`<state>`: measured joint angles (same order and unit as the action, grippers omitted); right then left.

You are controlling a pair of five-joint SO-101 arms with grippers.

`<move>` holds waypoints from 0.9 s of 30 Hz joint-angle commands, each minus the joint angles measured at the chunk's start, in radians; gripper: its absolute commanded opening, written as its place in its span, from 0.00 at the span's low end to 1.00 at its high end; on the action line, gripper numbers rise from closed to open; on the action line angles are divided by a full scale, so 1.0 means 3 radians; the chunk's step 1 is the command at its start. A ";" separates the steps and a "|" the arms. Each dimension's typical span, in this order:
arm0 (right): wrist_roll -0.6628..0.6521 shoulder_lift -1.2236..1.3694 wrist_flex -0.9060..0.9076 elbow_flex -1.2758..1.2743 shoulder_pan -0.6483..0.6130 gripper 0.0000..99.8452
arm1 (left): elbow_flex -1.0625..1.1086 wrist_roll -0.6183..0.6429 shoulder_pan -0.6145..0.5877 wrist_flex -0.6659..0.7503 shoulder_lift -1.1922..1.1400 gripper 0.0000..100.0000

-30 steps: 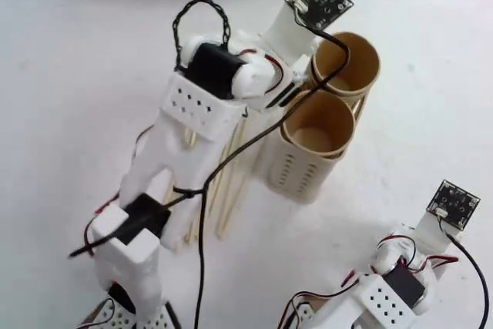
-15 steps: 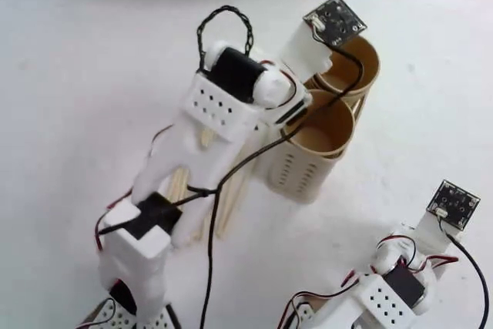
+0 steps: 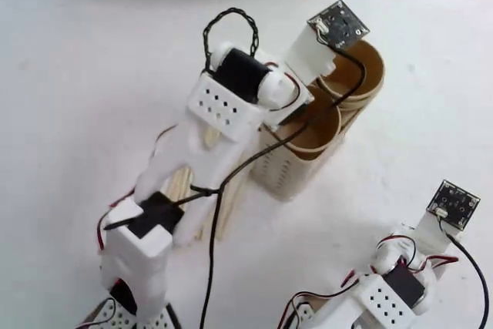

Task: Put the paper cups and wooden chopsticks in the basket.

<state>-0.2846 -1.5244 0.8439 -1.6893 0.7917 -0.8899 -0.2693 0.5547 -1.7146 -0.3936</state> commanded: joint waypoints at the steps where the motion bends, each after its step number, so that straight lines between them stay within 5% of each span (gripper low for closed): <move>1: 0.0026 0.0008 -0.0043 -0.0020 0.0049 0.04 | -0.0056 -0.0005 0.0023 0.0107 0.0412 0.02; 17: 0.0026 0.0008 -0.0043 -0.0020 0.0049 0.04 | -0.0164 0.0066 0.0003 0.0051 0.0555 0.02; 24: 0.0026 0.0008 -0.0043 -0.0020 0.0049 0.04 | -0.0066 0.0997 -0.0003 0.0266 0.0483 0.02; 27: 0.0026 0.0008 -0.0043 -0.0020 0.0049 0.04 | -0.0015 0.1079 -0.0054 0.0261 0.0376 0.02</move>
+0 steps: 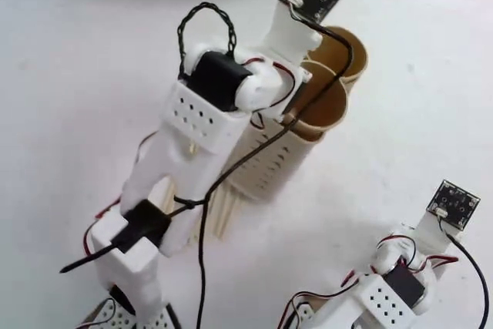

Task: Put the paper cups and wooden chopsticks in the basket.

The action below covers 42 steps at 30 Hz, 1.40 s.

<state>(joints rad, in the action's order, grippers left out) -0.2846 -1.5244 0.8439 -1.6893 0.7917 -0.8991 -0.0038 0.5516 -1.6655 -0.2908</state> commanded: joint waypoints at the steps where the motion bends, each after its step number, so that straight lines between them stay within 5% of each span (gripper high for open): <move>1: 0.0026 0.0008 -0.0043 -0.0020 0.0049 0.04 | 0.0015 0.0199 -0.0064 0.0118 0.0033 0.02; 23: 0.0026 0.0008 -0.0043 -0.0020 0.0049 0.04 | -0.0537 0.0056 0.0038 -0.0399 0.0575 0.02; 33: 0.0026 0.0008 -0.0043 -0.0020 0.0049 0.04 | -0.0542 0.0046 0.0212 -0.0368 0.0928 0.02; 42: 0.0026 0.0008 -0.0043 -0.0020 0.0049 0.04 | -0.0506 -0.0010 0.0192 0.0169 0.0995 0.02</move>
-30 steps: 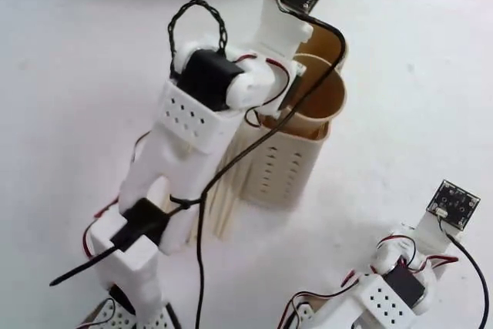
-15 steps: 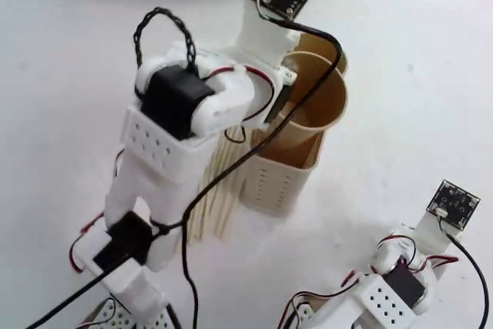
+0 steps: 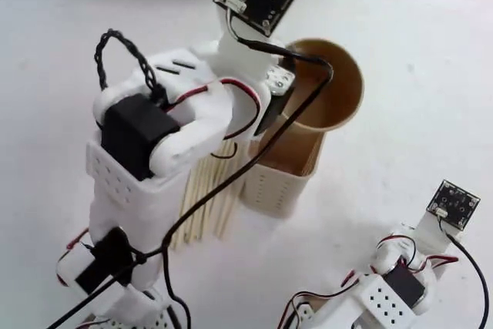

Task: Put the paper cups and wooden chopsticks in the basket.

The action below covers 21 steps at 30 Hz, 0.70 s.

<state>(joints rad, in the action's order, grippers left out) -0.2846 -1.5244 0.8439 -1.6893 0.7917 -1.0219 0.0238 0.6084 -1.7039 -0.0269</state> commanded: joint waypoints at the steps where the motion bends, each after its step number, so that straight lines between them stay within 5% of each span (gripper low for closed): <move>1: 0.0026 0.0008 -0.0043 -0.0020 0.0049 0.04 | -0.0082 -0.0164 0.0003 0.0358 0.0110 0.02; 13: 0.0026 0.0008 -0.0043 -0.0020 0.0049 0.04 | 0.1350 -0.0230 -0.0345 0.1529 0.0115 0.02; 21: 0.0026 0.0008 -0.0043 -0.0020 0.0049 0.04 | 0.1841 -0.0235 -0.0381 0.1529 0.0084 0.03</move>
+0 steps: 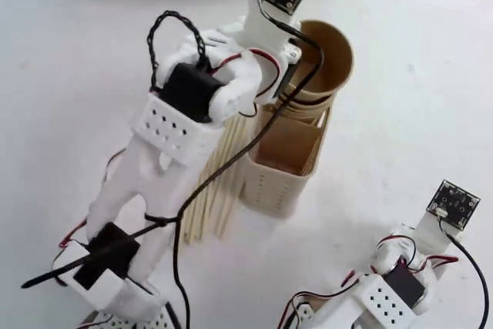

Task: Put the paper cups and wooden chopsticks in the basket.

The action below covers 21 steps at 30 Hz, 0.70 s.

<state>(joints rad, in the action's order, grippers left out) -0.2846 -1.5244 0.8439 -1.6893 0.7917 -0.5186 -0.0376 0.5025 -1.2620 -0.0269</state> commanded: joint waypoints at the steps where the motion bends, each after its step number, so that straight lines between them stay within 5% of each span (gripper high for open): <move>1: 0.0026 0.0008 -0.0043 -0.0020 0.0049 0.04 | 0.0266 -0.0031 -0.0043 0.0113 0.0059 0.03; 9: 0.0026 0.0008 -0.0043 -0.0020 0.0049 0.04 | 0.0783 -0.0409 -0.0064 0.0338 -0.0238 0.03; 21: 0.0026 0.0008 -0.0043 -0.0020 0.0049 0.04 | 0.0772 -0.0404 -0.0090 0.0332 -0.0708 0.03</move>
<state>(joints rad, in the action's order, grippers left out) -0.2846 -1.5244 0.8439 -1.6893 0.7917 -0.3053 -0.1450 0.4856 -1.1623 -0.1358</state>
